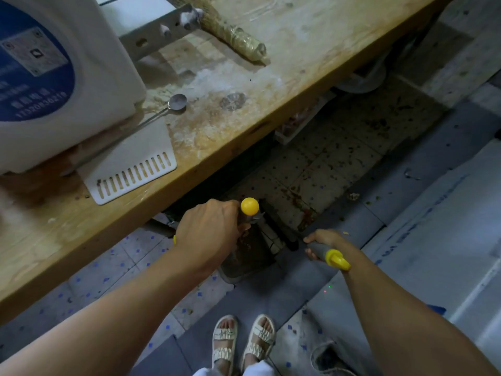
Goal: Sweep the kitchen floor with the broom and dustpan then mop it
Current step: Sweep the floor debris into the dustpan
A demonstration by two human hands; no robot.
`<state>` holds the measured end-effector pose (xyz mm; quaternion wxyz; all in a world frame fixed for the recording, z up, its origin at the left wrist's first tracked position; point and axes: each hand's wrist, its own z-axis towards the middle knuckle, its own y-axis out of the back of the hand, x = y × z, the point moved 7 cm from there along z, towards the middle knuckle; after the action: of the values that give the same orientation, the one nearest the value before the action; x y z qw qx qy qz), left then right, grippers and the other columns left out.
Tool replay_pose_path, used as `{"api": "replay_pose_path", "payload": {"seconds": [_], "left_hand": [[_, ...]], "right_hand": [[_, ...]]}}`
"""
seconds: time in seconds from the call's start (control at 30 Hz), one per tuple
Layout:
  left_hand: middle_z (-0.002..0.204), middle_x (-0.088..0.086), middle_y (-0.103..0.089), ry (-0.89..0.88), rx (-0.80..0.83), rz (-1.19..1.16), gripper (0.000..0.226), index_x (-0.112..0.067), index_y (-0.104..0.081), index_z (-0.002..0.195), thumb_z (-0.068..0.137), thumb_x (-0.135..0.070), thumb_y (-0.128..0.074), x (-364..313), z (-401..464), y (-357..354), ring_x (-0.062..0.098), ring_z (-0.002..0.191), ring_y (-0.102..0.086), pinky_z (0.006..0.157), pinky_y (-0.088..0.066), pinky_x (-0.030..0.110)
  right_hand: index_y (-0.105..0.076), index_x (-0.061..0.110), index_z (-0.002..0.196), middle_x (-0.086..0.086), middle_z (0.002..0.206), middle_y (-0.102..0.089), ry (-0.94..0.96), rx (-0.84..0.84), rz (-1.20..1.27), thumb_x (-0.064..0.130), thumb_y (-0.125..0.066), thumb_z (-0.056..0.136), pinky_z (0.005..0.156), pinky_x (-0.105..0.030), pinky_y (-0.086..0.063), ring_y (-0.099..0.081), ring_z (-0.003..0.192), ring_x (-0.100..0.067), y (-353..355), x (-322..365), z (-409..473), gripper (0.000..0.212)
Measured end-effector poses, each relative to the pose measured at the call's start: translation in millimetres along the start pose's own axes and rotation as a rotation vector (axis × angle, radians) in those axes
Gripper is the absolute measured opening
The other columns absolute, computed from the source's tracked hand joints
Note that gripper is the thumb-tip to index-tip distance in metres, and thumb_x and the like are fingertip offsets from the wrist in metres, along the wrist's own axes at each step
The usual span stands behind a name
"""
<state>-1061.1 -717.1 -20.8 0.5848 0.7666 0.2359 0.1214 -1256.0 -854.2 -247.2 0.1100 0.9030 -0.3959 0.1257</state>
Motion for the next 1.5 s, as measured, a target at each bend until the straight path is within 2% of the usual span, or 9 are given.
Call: {"api": "replay_pose_path", "payload": {"seconds": [0.1, 0.23, 0.33, 0.53, 0.87, 1.03, 1.13, 1.3, 1.5], "left_hand": [[0.083, 0.0, -0.059, 0.013, -0.013, -0.007, 0.025, -0.023, -0.055, 0.109, 0.095, -0.043, -0.05, -9, 11, 3, 0.021, 0.076, -0.061, 0.061, -0.047, 0.033], [0.086, 0.001, -0.061, 0.014, -0.016, -0.009, 0.026, -0.022, -0.054, 0.107, 0.095, -0.044, -0.049, -21, 21, 5, 0.021, 0.078, -0.061, 0.064, -0.049, 0.034], [0.085, 0.001, -0.062, -0.004, -0.022, -0.013, 0.025, -0.022, -0.055, 0.105, 0.095, -0.044, -0.05, -29, 26, 7, 0.022, 0.076, -0.061, 0.064, -0.051, 0.034], [0.081, -0.002, -0.056, -0.05, -0.03, -0.025, 0.028, -0.023, -0.055, 0.108, 0.093, -0.046, -0.05, -40, 34, 18, 0.022, 0.076, -0.06, 0.061, -0.049, 0.032], [0.08, -0.002, -0.057, -0.204, -0.006, -0.034, 0.022, -0.023, -0.055, 0.109, 0.093, -0.038, -0.054, -49, 67, 35, 0.02, 0.07, -0.058, 0.058, -0.048, 0.032], [0.085, 0.001, -0.06, -0.311, -0.001, -0.032, 0.03, -0.023, -0.055, 0.108, 0.092, -0.048, -0.052, -62, 86, 45, 0.023, 0.076, -0.06, 0.058, -0.045, 0.032], [0.085, 0.001, -0.06, -0.349, -0.017, -0.027, 0.031, -0.023, -0.055, 0.104, 0.091, -0.051, -0.051, -73, 98, 50, 0.025, 0.078, -0.061, 0.057, -0.041, 0.03], [0.075, -0.003, -0.05, -0.368, -0.004, -0.035, 0.031, -0.024, -0.056, 0.108, 0.092, -0.05, -0.05, -91, 123, 44, 0.022, 0.067, -0.053, 0.054, -0.038, 0.029], [0.072, -0.004, -0.048, -0.363, -0.008, -0.024, 0.034, -0.024, -0.056, 0.114, 0.092, -0.05, -0.05, -114, 148, 38, 0.021, 0.065, -0.049, 0.054, -0.037, 0.028]], "right_hand": [[-0.054, -0.006, 0.067, -0.019, 0.063, -0.057, 0.091, -0.131, -0.101, -0.002, -0.068, 0.078, 0.047, -0.029, -0.047, -0.055, 0.047, -0.025, 15, 19, 8, 0.017], [-0.059, -0.005, 0.062, -0.015, 0.05, -0.06, 0.164, -0.191, -0.157, 0.002, -0.07, 0.079, 0.045, -0.025, -0.047, -0.056, 0.039, -0.022, 32, 36, 5, 0.022], [-0.057, -0.006, 0.061, -0.011, 0.037, -0.054, 0.185, -0.203, -0.087, -0.001, -0.067, 0.081, 0.031, -0.018, -0.039, -0.051, 0.027, -0.017, 47, 43, -5, 0.023], [-0.049, -0.003, 0.071, -0.016, 0.062, -0.05, 0.156, -0.139, 0.106, -0.002, -0.058, 0.085, 0.032, -0.016, -0.038, -0.05, 0.032, -0.017, 48, 32, -19, 0.016], [-0.047, 0.0, 0.07, -0.015, 0.06, -0.048, 0.091, -0.251, 0.478, -0.004, -0.049, 0.088, 0.031, -0.016, -0.038, -0.049, 0.032, -0.018, 46, 0, -36, 0.019], [-0.046, -0.005, 0.062, -0.01, 0.029, -0.046, 0.128, -0.376, 0.565, -0.009, -0.048, 0.089, 0.026, -0.014, -0.035, -0.044, 0.02, -0.015, 63, -3, -52, 0.027], [-0.05, -0.008, 0.064, -0.012, 0.033, -0.05, 0.145, -0.465, 0.64, -0.011, -0.053, 0.084, 0.027, -0.015, -0.037, -0.047, 0.022, -0.016, 79, -3, -52, 0.021], [-0.048, -0.005, 0.068, -0.018, 0.062, -0.051, 0.127, -0.466, 0.732, -0.008, -0.05, 0.087, 0.035, -0.023, -0.043, -0.052, 0.042, -0.024, 101, 1, -32, 0.02], [-0.048, -0.002, 0.073, -0.014, 0.048, -0.052, 0.107, -0.49, 0.749, -0.007, -0.051, 0.089, 0.03, -0.017, -0.04, -0.05, 0.026, -0.016, 126, 14, 4, 0.017]]}}
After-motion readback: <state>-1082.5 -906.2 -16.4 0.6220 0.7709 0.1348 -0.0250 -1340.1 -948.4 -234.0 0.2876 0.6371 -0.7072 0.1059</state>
